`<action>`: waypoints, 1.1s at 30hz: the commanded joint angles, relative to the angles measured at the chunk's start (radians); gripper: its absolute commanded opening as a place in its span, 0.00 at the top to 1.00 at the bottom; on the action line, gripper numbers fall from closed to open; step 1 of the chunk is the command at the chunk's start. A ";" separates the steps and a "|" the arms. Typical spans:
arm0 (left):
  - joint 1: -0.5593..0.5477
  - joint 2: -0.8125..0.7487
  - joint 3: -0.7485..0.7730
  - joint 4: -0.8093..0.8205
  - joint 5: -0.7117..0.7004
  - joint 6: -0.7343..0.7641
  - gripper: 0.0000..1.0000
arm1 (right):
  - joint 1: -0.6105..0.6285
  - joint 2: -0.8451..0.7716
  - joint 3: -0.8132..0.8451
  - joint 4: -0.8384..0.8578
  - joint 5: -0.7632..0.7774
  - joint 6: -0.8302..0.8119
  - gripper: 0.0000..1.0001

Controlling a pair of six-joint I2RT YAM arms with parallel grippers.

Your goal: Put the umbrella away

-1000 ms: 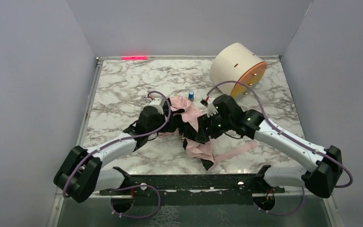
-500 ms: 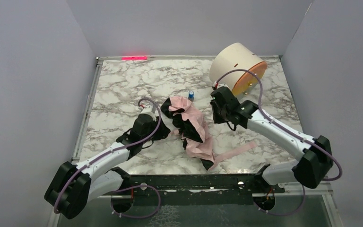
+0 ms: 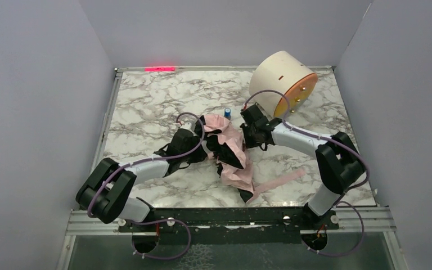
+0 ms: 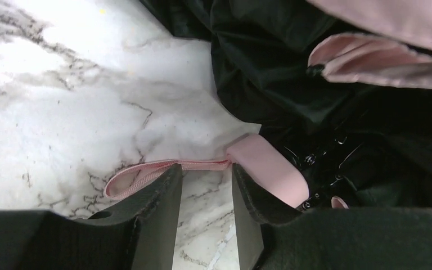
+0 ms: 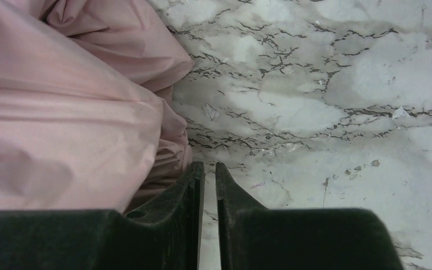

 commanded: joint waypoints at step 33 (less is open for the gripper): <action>-0.047 -0.034 0.652 -0.245 0.157 0.416 0.39 | -0.006 -0.540 -0.133 0.156 -0.180 0.066 0.72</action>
